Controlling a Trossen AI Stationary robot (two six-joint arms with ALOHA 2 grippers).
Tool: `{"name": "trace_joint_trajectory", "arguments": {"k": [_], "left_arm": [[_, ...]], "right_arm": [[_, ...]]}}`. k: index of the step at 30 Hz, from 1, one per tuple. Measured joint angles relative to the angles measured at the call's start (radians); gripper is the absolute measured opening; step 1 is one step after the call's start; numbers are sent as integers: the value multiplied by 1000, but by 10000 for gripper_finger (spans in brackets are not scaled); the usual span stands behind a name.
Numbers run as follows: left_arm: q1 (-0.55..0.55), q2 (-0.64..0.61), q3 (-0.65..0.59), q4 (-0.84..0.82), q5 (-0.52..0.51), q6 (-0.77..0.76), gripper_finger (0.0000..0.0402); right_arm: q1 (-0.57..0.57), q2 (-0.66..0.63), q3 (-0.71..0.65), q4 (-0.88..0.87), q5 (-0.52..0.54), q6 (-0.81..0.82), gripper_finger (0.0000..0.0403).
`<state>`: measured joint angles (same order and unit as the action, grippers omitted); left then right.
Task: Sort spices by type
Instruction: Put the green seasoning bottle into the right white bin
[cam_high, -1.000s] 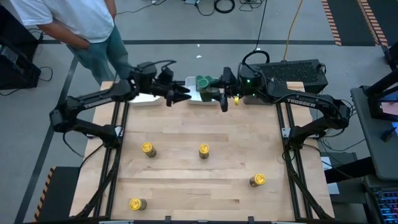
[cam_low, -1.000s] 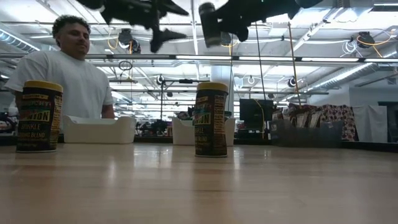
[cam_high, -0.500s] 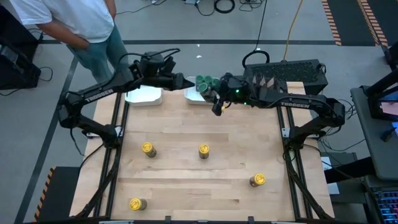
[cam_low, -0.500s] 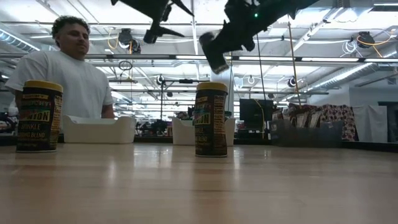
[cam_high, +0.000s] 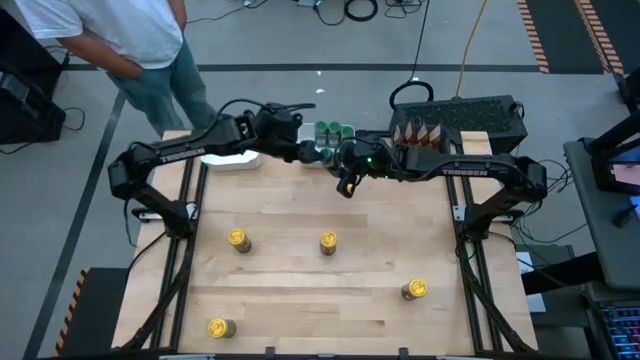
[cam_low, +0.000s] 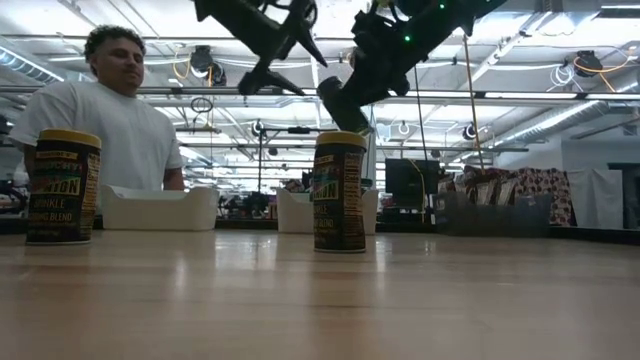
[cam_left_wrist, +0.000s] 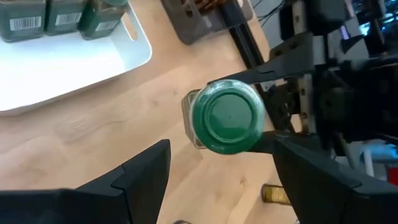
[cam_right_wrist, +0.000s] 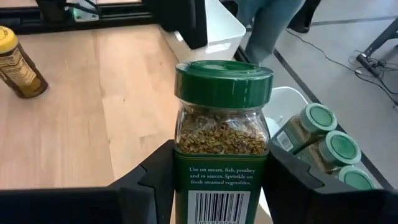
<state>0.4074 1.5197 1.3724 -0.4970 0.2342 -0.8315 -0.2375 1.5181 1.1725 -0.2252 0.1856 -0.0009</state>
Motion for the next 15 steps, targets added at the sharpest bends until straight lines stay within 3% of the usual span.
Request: {"name": "trace_joint_trajectory", "arguments": {"k": [15], "left_arm": [[-16,58,0,60,-39,19,285]], "right_arm": [[10,19,0,-10,2,27,167]]}}
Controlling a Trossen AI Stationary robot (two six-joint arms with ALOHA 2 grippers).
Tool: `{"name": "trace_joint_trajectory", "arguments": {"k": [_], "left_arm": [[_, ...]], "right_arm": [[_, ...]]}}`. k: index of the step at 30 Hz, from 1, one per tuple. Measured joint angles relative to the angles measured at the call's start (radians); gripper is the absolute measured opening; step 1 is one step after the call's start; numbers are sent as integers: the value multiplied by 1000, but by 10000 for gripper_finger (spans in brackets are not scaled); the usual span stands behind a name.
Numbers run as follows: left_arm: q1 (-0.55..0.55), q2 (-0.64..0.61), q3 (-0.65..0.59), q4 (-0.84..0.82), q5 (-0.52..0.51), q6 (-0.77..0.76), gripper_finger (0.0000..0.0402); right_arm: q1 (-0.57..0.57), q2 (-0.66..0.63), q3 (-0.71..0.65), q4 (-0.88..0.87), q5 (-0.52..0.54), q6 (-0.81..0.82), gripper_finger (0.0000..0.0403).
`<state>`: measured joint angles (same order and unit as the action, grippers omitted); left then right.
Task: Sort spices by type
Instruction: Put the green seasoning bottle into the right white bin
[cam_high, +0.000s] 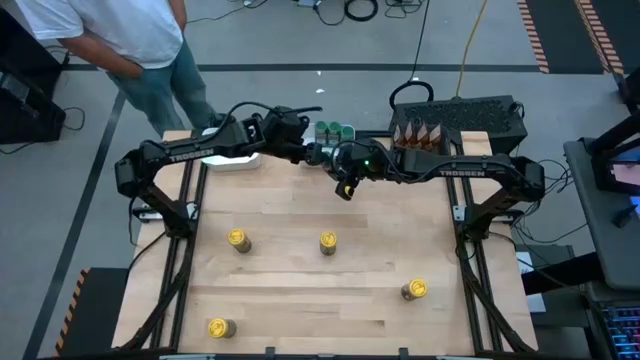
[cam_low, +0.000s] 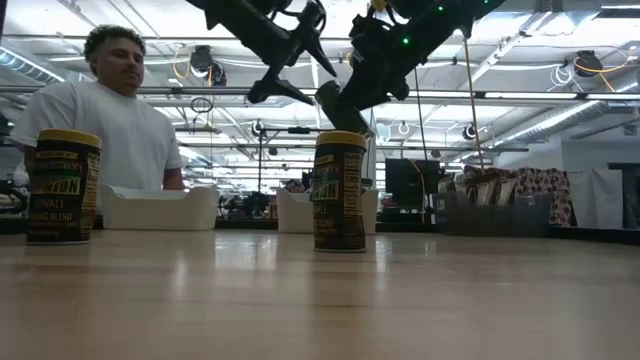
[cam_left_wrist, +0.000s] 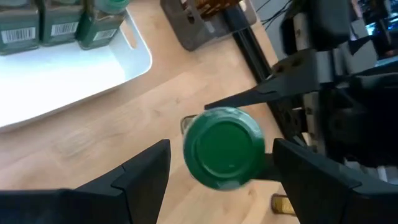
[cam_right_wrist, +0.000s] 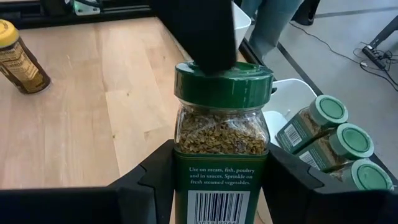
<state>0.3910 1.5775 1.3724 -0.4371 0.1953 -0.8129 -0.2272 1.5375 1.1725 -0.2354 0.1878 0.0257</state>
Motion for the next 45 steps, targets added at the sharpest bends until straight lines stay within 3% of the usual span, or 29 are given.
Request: {"name": "trace_joint_trajectory", "arguments": {"k": [23,33,45], "left_arm": [[-33,43,-2,64,-32,16,284],[-32,43,-2,53,-36,35,218],[-33,43,-2,52,-29,46,212]], "right_arm": [[0,0,0,-5,-1,14,167],[0,0,0,-6,-2,14,168],[6,-1,0,2,-31,-39,229]]}}
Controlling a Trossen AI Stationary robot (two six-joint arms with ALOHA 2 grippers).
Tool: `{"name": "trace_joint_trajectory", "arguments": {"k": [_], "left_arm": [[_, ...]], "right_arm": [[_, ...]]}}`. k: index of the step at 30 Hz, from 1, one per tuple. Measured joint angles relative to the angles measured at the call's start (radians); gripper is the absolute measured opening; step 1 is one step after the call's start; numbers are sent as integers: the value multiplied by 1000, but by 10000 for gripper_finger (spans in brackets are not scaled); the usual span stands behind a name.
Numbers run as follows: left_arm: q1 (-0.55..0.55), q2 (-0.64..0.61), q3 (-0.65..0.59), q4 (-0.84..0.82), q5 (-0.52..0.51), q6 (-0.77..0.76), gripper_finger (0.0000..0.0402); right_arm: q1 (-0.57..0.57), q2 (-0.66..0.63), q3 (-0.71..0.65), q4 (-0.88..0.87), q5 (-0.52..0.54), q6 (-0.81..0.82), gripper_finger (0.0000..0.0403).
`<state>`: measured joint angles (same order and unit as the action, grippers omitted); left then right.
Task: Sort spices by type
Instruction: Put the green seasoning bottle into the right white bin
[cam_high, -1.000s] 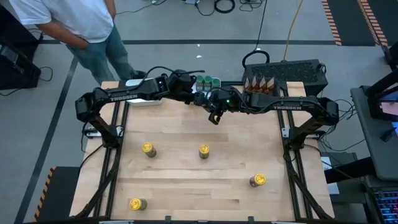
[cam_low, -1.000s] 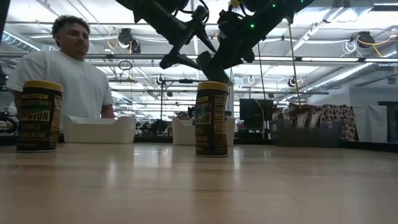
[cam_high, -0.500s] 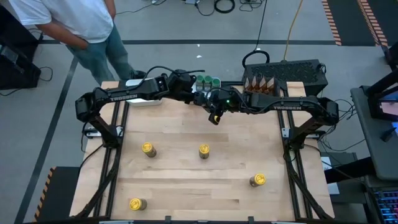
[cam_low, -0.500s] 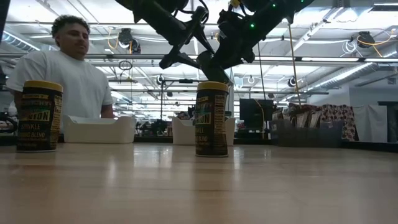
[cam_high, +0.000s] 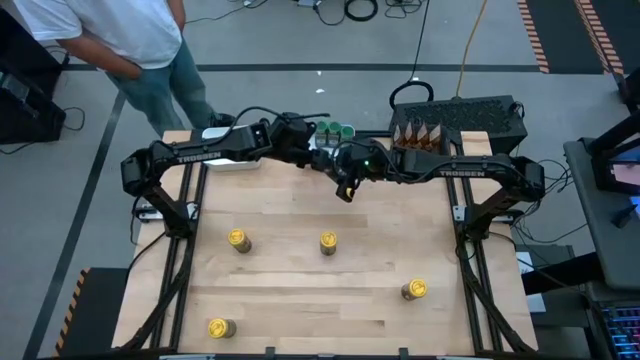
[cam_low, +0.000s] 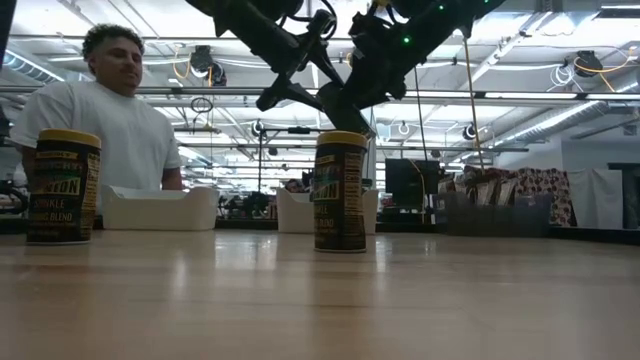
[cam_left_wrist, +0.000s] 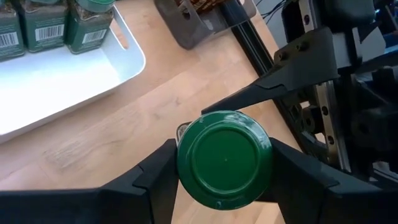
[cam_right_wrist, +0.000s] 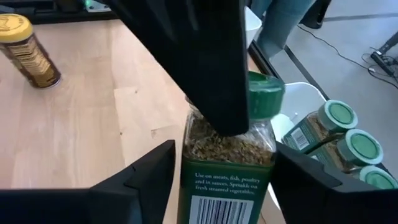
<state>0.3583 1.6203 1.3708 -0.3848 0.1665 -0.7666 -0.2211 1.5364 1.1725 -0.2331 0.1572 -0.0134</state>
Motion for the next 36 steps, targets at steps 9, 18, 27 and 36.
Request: {"name": "trace_joint_trajectory", "arguments": {"k": [9,18,27,36], "left_arm": [[44,-5,0,-17,51,85,212],[172,-29,42,-187,178,415,212],[282,-31,148,-312,185,927,212],[355,11,196,-403,188,1238,212]], "right_arm": [[-5,-50,0,-28,-6,-10,286],[-49,-197,0,-89,-1,-4,291],[-86,-250,0,-93,-1,20,291],[-93,-250,0,-93,-1,57,290]]}}
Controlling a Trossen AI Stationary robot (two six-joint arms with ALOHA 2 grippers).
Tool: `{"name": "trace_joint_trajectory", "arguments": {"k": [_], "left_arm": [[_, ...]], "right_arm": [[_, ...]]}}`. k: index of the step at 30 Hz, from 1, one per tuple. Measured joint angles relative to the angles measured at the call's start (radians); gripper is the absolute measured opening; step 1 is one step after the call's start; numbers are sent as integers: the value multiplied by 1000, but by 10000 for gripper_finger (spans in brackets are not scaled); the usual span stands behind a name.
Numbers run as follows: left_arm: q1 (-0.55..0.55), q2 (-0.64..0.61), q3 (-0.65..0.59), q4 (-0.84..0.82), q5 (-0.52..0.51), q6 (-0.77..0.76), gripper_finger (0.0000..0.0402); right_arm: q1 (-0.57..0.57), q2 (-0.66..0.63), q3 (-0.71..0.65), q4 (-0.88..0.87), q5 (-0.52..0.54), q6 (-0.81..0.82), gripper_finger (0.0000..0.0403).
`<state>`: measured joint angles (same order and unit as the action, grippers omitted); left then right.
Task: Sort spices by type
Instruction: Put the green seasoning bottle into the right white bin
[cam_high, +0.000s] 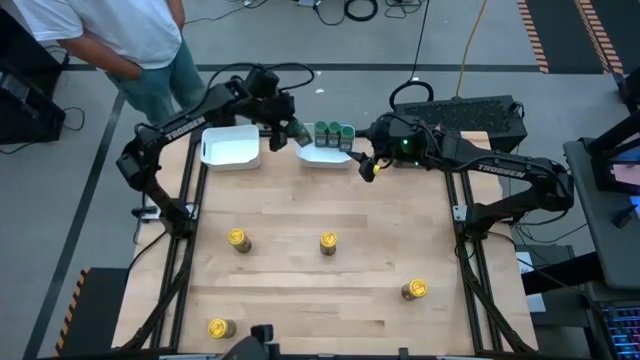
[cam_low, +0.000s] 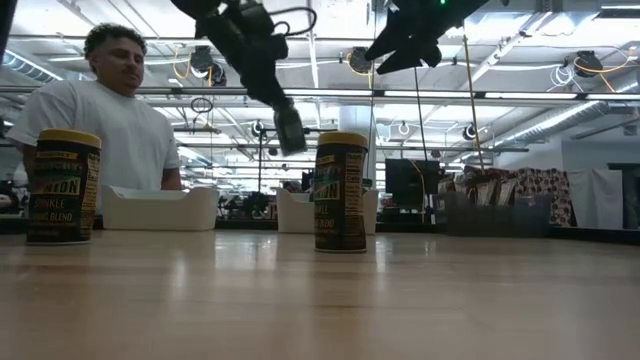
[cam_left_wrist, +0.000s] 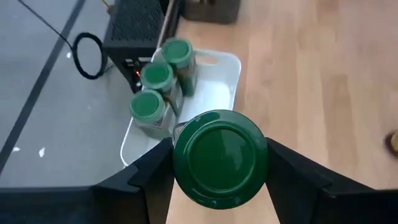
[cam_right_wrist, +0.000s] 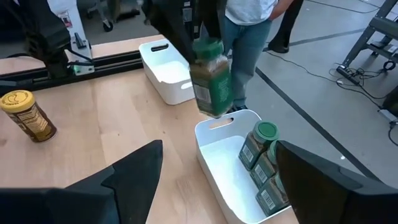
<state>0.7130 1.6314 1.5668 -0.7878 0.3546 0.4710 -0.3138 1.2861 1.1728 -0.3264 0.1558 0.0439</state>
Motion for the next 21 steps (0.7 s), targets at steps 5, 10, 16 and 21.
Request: {"name": "trace_joint_trajectory", "arguments": {"k": [5,10,16,21], "left_arm": [[12,82,60,-82,-1,139,212],[14,169,112,-123,-46,227,212],[13,235,154,-115,-57,283,212],[13,264,156,-114,-107,344,212]], "right_arm": [[-1,0,0,6,0,21,290],[-2,0,0,7,5,34,290],[-2,0,0,6,6,42,290],[-2,0,0,2,6,42,290]]}}
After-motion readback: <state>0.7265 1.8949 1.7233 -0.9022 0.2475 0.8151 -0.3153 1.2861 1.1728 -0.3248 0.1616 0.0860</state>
